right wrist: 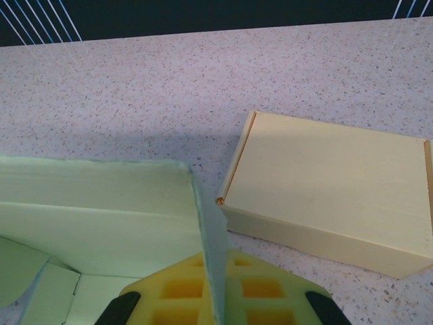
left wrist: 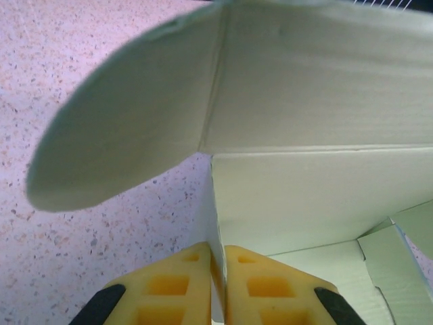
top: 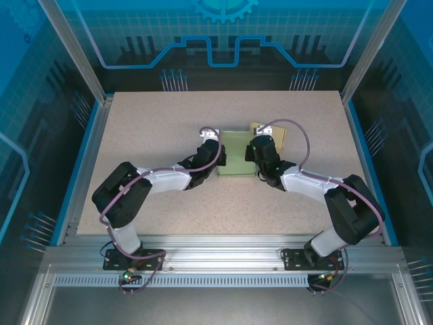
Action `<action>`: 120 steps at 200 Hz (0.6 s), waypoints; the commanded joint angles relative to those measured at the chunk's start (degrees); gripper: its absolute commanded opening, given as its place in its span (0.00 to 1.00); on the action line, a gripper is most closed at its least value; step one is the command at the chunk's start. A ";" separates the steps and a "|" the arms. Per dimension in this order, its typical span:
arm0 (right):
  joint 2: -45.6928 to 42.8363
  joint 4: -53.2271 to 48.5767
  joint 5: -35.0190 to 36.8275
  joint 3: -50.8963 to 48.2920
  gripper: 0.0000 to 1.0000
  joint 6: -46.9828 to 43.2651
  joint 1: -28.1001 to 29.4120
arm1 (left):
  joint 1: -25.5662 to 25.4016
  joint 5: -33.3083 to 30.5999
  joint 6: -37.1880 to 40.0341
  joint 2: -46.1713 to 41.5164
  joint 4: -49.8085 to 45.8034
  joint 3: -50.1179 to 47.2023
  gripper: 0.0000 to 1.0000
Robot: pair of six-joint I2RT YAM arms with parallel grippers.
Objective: Fold the paper box
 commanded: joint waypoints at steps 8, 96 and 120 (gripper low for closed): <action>-1.14 4.05 -3.91 -2.02 0.00 2.05 3.32 | -3.22 3.20 -2.49 0.53 7.06 -2.26 0.13; -3.41 3.54 0.73 -7.79 0.00 4.61 7.21 | -4.83 -1.23 -2.10 -1.01 12.62 -9.92 0.13; -4.02 4.05 1.71 -10.11 0.00 7.44 8.10 | -4.79 -1.65 -1.98 -1.04 13.93 -11.74 0.13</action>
